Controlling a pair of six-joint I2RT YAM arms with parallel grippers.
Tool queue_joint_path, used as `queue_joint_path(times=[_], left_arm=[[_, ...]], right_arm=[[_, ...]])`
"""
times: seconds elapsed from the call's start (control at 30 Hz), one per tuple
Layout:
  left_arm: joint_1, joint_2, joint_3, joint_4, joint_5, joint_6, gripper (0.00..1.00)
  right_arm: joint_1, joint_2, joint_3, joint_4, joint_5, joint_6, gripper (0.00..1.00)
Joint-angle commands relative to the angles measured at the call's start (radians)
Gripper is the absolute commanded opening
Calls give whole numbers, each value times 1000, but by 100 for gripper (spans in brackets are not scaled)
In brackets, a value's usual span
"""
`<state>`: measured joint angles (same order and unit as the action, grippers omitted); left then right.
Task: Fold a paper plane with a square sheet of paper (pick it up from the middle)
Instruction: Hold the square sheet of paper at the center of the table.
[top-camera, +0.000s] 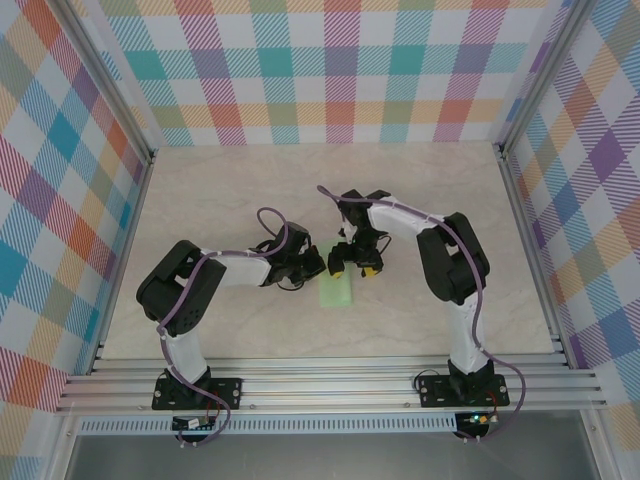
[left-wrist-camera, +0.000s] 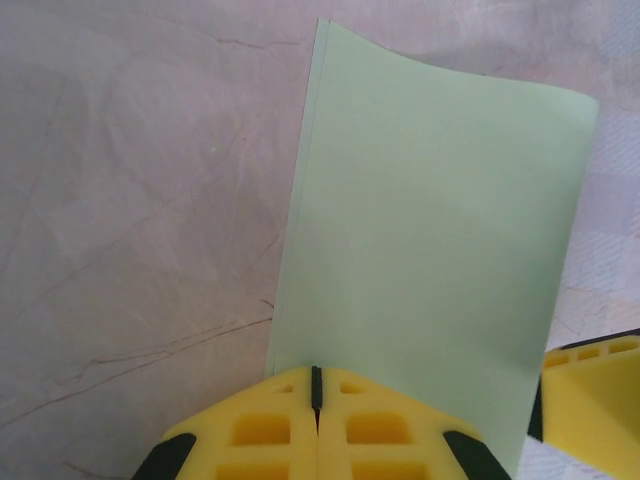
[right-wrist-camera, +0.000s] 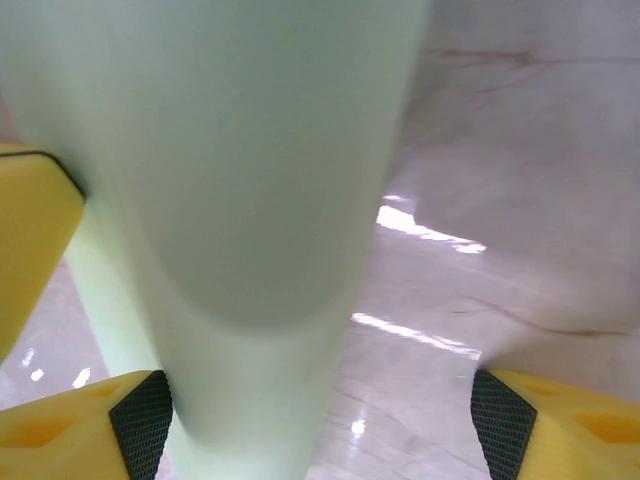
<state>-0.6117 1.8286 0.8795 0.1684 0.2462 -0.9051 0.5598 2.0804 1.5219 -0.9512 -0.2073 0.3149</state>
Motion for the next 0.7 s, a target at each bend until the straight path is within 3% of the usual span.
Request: queue_joint_path(times=[0.0, 0.07, 0.2, 0.67], left_arm=[[6, 20, -32, -43, -12, 2, 0], [6, 16, -31, -44, -13, 3, 0], [6, 1, -31, -48, -16, 5, 0], [6, -12, -31, -47, -20, 13, 0]], right_arm=[[-54, -106, -56, 87, 5, 40, 82], [-68, -148, -84, 125, -26, 60, 80], [-85, -190, -133, 211, -136, 91, 66], [-89, -161, -197, 378, -316, 187, 27]])
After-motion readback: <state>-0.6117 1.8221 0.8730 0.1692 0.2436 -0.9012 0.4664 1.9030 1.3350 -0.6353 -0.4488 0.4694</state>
